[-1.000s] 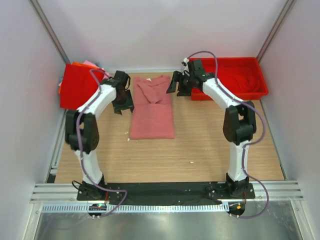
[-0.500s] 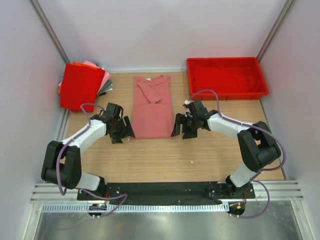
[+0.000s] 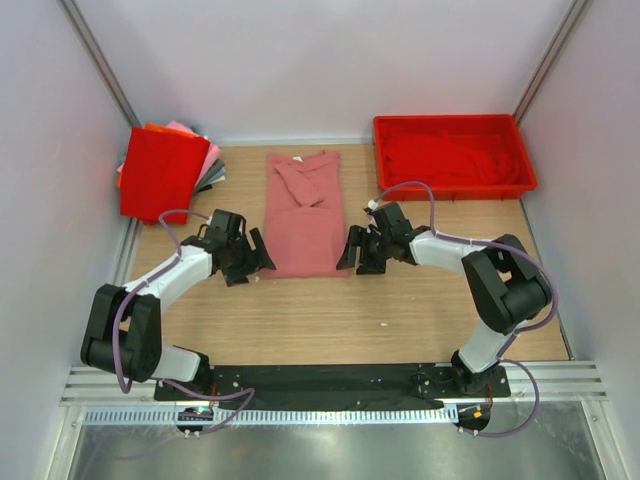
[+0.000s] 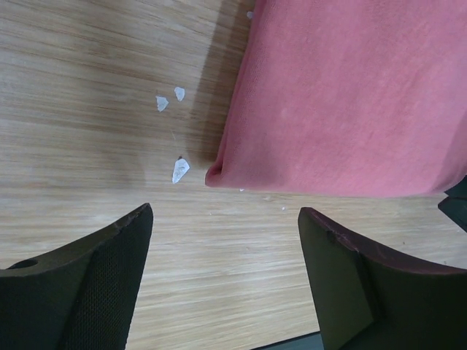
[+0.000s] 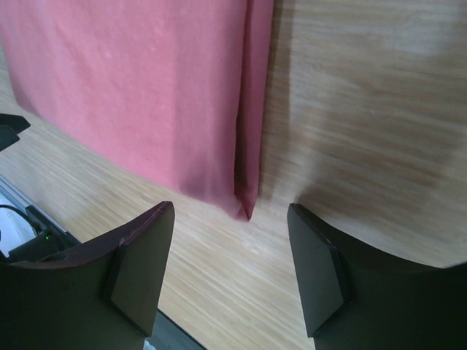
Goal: Fold and stack the t-shirts
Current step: Fold the tshirt
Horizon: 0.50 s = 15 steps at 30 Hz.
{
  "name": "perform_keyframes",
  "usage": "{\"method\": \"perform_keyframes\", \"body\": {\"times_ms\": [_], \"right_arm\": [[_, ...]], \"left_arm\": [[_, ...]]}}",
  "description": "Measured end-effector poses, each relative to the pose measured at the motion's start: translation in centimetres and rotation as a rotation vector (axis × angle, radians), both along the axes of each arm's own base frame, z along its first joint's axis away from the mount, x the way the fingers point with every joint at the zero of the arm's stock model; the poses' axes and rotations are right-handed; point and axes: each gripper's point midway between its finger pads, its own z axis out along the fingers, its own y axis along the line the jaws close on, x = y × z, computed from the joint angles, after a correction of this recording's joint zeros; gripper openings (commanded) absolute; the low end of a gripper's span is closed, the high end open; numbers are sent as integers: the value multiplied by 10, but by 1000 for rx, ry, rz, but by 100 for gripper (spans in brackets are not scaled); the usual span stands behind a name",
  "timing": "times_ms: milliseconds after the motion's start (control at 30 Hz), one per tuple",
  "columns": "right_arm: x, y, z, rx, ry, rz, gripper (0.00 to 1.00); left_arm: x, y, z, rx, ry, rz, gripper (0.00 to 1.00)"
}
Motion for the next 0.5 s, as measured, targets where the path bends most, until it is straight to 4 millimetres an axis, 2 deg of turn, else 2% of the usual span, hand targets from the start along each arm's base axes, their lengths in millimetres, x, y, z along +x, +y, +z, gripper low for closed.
{"method": "perform_keyframes", "body": {"times_ms": [67, 267, 367, 400, 500], "right_arm": [[1, 5, -4, 21, 13, 3, 67], [6, 13, -6, 59, 6, 7, 56], [5, 13, -9, 70, 5, 9, 44], [3, 14, -9, 75, 8, 10, 40], [-1, 14, -14, 88, 15, 11, 28]], "left_arm": [[1, 0, 0, 0, -4, 1, 81], [4, -3, -11, -15, 2, 7, 65], [2, -7, -24, -35, 29, 5, 54], [4, -9, -23, -47, 18, 4, 49], [9, -15, -26, -76, 15, 5, 41]]}}
